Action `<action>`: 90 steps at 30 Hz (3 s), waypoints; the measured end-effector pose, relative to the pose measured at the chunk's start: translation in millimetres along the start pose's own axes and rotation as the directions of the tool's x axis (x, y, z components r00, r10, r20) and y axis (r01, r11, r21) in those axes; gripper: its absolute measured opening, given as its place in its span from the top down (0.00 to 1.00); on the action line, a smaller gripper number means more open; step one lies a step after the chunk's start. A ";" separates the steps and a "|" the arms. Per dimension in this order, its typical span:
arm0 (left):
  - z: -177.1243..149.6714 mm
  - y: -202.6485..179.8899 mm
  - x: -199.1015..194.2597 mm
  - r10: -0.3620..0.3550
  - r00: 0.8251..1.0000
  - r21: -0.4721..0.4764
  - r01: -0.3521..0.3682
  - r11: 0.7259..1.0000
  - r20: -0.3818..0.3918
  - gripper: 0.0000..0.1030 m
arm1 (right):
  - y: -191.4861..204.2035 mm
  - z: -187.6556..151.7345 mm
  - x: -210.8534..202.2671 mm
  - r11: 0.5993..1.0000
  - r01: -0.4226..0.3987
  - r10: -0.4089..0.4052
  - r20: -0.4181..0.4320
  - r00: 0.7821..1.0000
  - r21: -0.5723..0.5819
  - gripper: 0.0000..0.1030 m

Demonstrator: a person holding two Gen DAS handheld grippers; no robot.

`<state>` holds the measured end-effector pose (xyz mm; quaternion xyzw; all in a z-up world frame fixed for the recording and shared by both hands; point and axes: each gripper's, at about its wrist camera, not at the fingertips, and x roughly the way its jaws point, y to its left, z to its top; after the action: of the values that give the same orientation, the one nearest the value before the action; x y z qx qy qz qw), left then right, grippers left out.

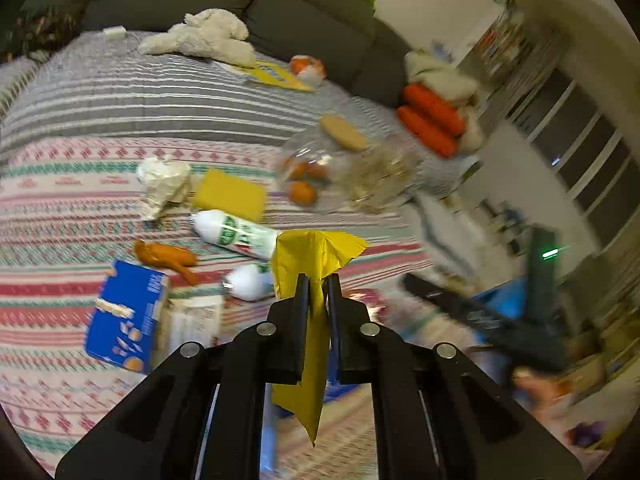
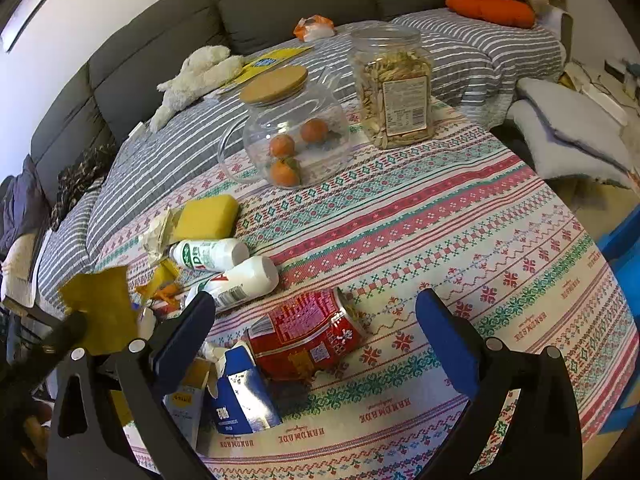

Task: Collect trash
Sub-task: 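Grasp the yellow wrapper with the left gripper and lift it, then lift the yellow wrapper with the left gripper while the right gripper grasps the blue carton, then carry both items to the white bin and open both grippers over it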

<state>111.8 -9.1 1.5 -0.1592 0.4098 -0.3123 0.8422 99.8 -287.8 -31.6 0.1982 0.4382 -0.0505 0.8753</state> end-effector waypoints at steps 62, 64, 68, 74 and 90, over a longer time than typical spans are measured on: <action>-37.2 66.2 -143.5 0.628 0.726 -0.064 -0.639 0.767 0.282 0.91 | 121.4 -68.8 -37.0 0.884 -0.170 0.282 0.207 0.937 -0.436 0.89; -39.7 79.9 -155.6 0.659 0.703 -0.101 -0.659 0.745 0.270 0.91 | 127.2 -72.9 -38.0 0.874 -0.180 0.295 0.199 0.935 -0.451 0.89; -46.2 108.9 -180.9 0.728 0.642 -0.167 -0.711 0.683 0.242 0.91 | 145.1 -85.2 -41.5 0.845 -0.206 0.329 0.176 0.928 -0.494 0.89; -54.1 147.1 -207.6 0.762 0.620 -0.248 -0.721 0.647 0.186 0.91 | 188.4 -106.2 -38.5 0.788 -0.256 0.378 0.112 0.919 -0.560 0.89; -56.5 172.0 -285.2 0.789 0.578 -0.420 -0.676 0.606 0.209 0.52 | 358.0 -185.3 -9.9 0.628 -0.474 0.518 -0.122 0.846 -0.617 0.89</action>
<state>1.4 307.2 45.1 -0.1528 0.3113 0.1698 0.9224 49.2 111.9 -15.0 0.0071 0.3280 0.3341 0.8836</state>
